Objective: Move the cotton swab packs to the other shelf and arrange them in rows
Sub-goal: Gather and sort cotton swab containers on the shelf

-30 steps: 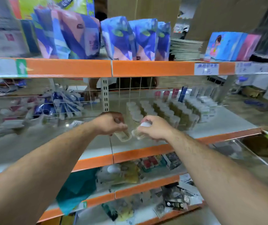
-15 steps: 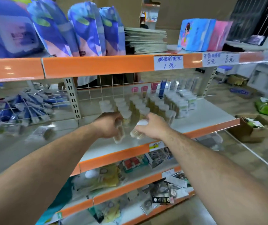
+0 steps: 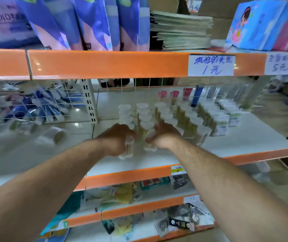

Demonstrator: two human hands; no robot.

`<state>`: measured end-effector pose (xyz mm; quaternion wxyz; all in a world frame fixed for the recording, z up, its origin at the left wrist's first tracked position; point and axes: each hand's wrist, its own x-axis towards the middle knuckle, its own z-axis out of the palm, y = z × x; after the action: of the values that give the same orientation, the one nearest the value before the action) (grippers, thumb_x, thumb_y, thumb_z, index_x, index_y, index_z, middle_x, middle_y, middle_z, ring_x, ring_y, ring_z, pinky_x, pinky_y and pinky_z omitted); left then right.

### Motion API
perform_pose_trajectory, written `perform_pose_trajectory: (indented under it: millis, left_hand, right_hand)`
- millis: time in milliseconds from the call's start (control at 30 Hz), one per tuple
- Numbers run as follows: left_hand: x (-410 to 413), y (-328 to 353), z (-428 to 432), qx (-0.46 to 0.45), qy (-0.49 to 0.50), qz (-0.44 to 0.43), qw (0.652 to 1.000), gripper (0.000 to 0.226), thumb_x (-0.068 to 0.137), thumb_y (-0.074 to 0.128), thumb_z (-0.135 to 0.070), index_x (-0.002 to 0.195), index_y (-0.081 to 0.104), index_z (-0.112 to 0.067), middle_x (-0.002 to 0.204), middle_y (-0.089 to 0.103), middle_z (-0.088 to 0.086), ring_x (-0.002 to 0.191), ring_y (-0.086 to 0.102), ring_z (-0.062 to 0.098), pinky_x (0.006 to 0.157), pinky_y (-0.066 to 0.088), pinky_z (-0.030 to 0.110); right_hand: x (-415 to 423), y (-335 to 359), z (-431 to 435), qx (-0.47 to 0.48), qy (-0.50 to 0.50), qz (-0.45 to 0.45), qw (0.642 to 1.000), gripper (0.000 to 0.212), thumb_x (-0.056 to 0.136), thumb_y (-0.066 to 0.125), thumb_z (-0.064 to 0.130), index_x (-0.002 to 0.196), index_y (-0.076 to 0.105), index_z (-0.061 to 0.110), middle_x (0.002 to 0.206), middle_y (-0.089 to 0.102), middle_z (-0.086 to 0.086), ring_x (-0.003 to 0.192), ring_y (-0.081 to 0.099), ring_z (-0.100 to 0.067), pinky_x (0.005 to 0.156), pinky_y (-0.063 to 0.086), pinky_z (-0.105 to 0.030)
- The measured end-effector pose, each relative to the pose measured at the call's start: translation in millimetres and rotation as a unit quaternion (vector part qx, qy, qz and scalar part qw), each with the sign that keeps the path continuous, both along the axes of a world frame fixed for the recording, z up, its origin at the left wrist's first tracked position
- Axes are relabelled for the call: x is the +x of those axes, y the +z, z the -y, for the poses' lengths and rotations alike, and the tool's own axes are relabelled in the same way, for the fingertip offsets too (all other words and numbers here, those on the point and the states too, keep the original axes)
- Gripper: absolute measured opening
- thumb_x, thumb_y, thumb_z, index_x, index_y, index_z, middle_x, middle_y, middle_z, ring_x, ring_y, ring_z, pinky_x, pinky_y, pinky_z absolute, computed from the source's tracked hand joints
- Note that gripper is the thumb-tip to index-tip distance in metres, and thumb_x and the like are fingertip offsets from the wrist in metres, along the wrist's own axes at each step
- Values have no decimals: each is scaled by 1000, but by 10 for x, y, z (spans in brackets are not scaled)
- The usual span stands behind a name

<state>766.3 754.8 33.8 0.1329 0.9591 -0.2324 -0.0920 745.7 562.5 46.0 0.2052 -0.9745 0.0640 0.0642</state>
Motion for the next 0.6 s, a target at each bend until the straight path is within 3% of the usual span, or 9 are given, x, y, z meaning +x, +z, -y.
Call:
perform_pose_trajectory:
  millis: [133,233,300,467,600]
  left_hand:
    - [0,-46,-46,-24,51,11,998,72,76,56,12,123,62,-41,127,60,-13,114,59,10,87,50,20]
    - [-37,-88,-41,-29,58,21,998,72,75,54,12,120,63,-43,125,61,-12,109,62,11,86,55,25]
    - [-63,-116,-32,-27,58,29,998,69,76,54,11,119,64,-41,122,63,-11,105,64,11,84,57,27]
    - [-81,-161,-17,-14,31,57,998,60,75,57,8,112,67,-38,111,66,-10,100,66,11,82,57,29]
    - [-89,-139,25,8,13,68,998,52,78,58,6,104,65,-39,103,60,-10,95,62,13,74,52,24]
  right_hand:
    - [68,-40,46,-8,9,6,1000,27,77,71,37,77,48,22,81,65,3,70,61,-12,64,54,-29]
    - [92,-88,66,-3,20,8,1000,29,78,71,36,74,45,24,78,61,6,68,58,-10,58,48,-27]
    - [124,-130,69,0,27,13,1000,28,77,71,40,85,51,21,80,62,5,72,61,-12,63,52,-29]
    - [186,-201,29,-11,23,38,999,58,75,70,50,118,49,16,93,61,2,83,61,-20,65,51,-32]
    - [199,-216,28,-19,17,45,999,64,75,70,52,123,47,17,99,60,1,88,61,-22,70,53,-33]
